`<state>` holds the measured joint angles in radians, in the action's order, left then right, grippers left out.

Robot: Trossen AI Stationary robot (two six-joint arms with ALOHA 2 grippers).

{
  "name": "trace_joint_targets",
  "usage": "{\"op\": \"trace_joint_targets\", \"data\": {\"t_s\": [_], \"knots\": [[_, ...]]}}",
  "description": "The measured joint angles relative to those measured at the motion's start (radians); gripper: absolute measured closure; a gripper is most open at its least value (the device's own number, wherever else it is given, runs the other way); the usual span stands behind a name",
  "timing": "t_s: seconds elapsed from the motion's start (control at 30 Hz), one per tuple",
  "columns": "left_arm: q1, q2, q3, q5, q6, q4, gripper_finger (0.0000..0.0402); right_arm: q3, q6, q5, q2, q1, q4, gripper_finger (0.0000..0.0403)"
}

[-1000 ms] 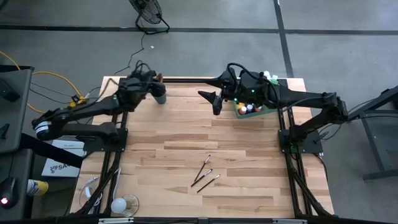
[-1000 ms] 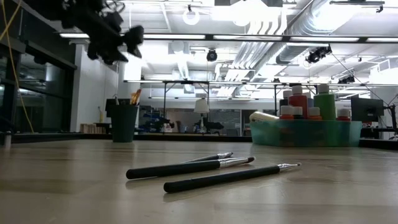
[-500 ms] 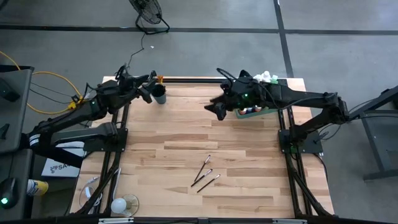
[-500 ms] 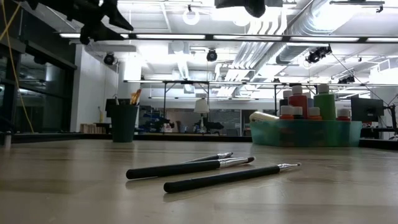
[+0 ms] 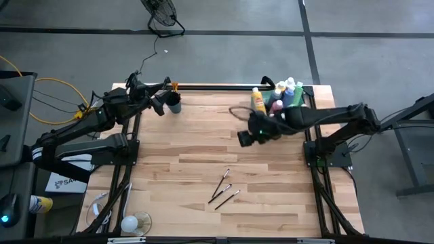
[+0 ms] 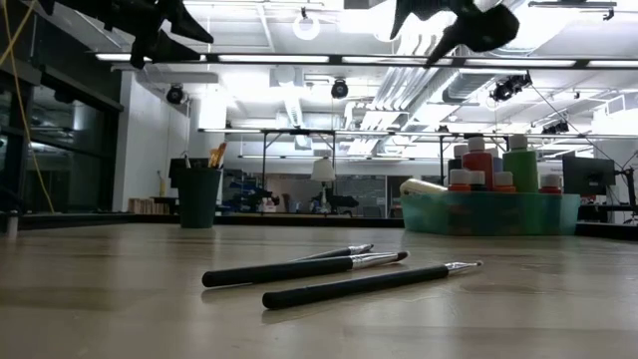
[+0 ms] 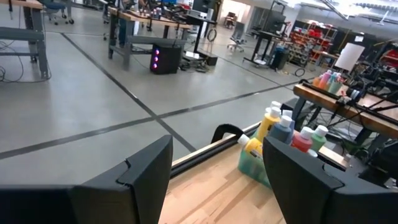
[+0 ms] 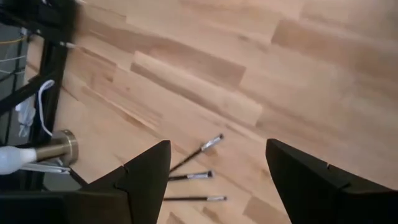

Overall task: Pick & Place Paint Supplies
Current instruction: Put the silver paintbrush into the blue cup

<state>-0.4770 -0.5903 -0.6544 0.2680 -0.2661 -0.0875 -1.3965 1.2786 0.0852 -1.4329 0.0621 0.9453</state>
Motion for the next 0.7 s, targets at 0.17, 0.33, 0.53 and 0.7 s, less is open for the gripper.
{"op": "trace_joint_targets", "data": {"t_s": [0.17, 0.33, 0.53, 0.7], "knots": [[0.0, 0.0, 0.0, 0.0, 0.0, 0.0, 0.0158, 0.1, 0.134, 0.002, -0.014, 0.059, -0.099, 0.0145], [0.0, 0.0, 0.0, 0.0, 0.0, -0.007, 0.0158, 0.174, 0.237, -0.019, -0.03, 0.095, -0.165, 0.0145], [0.0, 0.0, 0.0, 0.0, 0.0, -0.024, 0.0158, 0.218, 0.335, -0.037, -0.051, 0.142, -0.169, 0.0145], [0.0, 0.0, 0.0, -0.022, 0.0, -0.024, 0.0158, 0.244, 0.41, -0.052, -0.067, 0.179, -0.252, 0.0145]]}}
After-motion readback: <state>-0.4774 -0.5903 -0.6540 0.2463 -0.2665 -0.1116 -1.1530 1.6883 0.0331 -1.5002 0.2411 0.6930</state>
